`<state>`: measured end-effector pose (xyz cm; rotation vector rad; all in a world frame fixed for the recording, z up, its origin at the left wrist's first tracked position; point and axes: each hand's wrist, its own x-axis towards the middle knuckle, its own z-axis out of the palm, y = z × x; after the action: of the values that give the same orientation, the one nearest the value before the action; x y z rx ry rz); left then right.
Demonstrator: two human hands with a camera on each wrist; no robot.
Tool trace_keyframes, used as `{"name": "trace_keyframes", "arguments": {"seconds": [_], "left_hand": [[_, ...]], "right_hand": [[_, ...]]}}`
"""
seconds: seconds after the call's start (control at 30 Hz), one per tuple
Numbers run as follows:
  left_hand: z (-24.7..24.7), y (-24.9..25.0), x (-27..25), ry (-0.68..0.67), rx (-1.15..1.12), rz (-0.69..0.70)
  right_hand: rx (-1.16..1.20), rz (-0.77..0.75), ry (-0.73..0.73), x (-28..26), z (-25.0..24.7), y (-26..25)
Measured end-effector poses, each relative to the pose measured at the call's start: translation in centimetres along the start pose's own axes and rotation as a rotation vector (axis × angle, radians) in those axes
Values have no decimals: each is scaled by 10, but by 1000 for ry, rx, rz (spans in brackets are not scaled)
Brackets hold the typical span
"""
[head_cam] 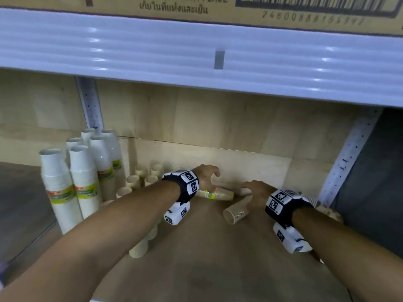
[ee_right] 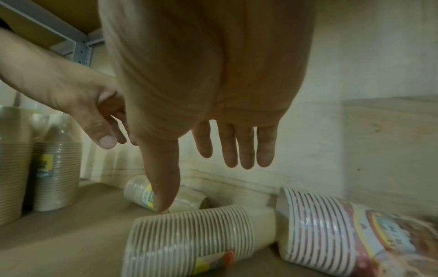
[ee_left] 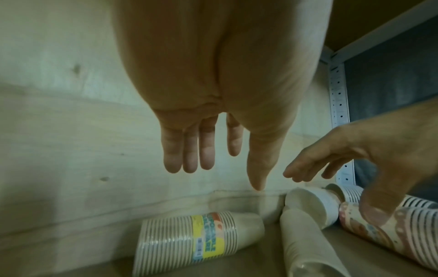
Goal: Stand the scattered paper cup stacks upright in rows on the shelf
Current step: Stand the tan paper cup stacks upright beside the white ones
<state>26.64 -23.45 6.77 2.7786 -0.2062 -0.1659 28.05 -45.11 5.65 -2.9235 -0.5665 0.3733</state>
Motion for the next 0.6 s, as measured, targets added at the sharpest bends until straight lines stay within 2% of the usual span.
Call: {"name": "trace_keyframes", "arguments": {"seconds": [0.27,0.47,0.6], "left_hand": [[26,-5,46,-46,5,4],[50,-12,70,-27,52,20],[64,-15,78,-13,67,18]], "right_hand": [[14,-103,30,19,10,14],[-155,4,10,46,30,25],[-209,-60,52,58,40,32]]}}
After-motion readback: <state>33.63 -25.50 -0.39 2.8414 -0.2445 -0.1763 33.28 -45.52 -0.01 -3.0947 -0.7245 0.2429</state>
